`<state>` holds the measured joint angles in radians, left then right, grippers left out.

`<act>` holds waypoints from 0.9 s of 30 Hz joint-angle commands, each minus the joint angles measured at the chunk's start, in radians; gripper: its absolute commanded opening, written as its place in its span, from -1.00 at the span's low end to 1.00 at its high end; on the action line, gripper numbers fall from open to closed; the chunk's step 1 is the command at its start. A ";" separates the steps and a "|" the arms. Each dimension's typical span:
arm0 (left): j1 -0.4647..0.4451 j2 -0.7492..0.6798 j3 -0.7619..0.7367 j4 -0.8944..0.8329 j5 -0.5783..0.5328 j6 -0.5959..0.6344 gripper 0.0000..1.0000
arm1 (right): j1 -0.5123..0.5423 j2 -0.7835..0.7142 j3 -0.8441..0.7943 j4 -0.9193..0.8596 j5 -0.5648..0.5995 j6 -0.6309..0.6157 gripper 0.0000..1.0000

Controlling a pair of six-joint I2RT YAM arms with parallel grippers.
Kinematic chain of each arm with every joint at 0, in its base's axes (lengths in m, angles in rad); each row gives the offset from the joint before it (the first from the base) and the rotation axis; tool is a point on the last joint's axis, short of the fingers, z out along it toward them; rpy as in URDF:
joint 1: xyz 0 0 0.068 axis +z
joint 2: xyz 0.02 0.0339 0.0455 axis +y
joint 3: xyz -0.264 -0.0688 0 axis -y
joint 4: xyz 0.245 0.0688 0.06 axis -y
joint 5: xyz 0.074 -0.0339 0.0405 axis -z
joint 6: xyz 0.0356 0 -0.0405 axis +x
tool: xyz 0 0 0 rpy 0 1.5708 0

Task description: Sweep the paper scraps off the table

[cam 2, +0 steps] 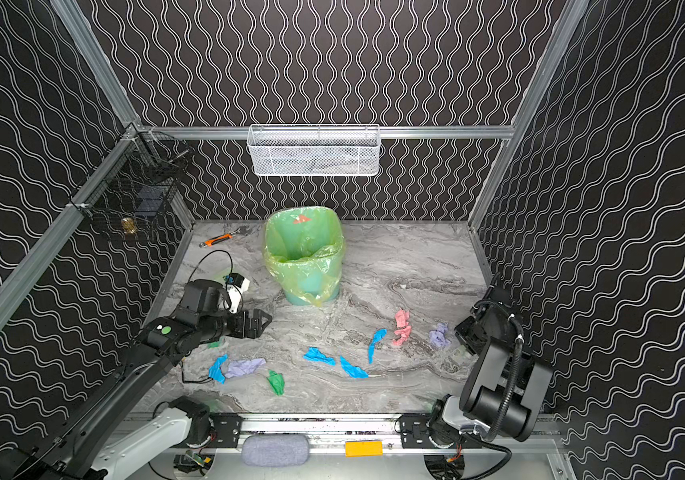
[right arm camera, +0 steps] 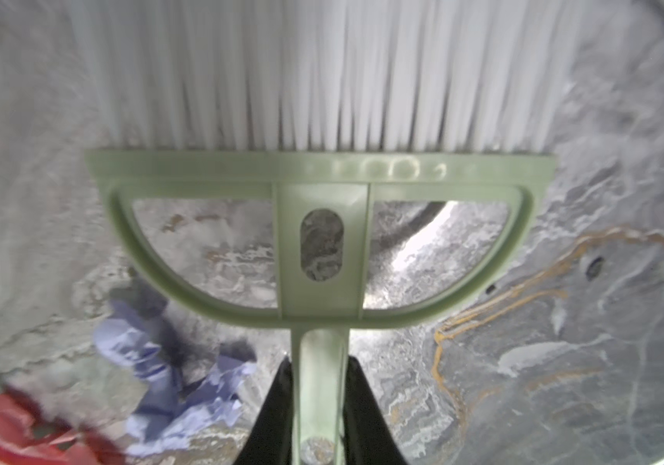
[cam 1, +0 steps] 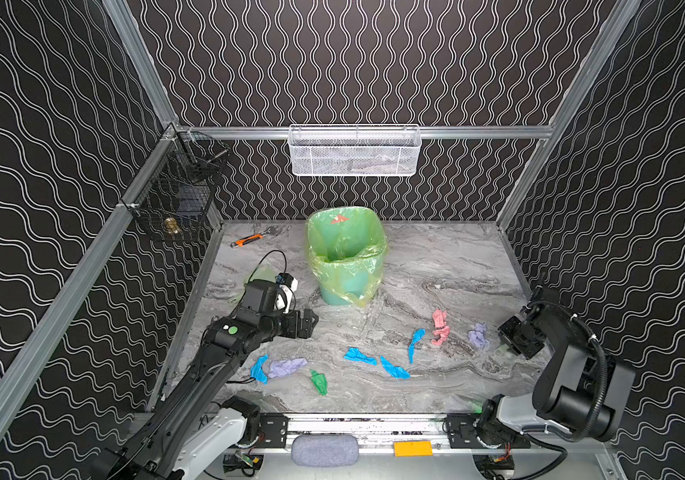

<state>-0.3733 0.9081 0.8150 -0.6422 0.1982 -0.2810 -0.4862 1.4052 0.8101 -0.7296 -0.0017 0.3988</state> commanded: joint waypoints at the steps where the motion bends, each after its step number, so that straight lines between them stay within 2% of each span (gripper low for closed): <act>1: -0.001 -0.005 0.032 -0.025 -0.015 0.005 0.98 | 0.002 -0.021 0.028 -0.043 0.021 -0.027 -0.72; 7: -0.001 0.005 0.103 -0.050 -0.013 -0.003 0.98 | 0.027 -0.069 0.096 -0.084 0.018 -0.044 -0.72; 12: -0.001 0.042 0.193 -0.084 0.005 0.008 0.98 | 0.094 -0.111 0.180 -0.135 0.042 -0.051 -0.72; 20: 0.000 0.147 0.380 -0.125 0.067 0.042 0.98 | 0.318 -0.145 0.371 -0.234 0.084 -0.038 -0.72; 27: -0.004 0.274 0.578 -0.156 0.175 0.060 0.98 | 0.538 -0.167 0.542 -0.319 0.137 -0.022 -0.70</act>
<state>-0.3748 1.1534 1.3376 -0.7795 0.3038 -0.2501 -0.0055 1.2469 1.3087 -0.9825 0.0975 0.3565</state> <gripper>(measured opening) 0.989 0.200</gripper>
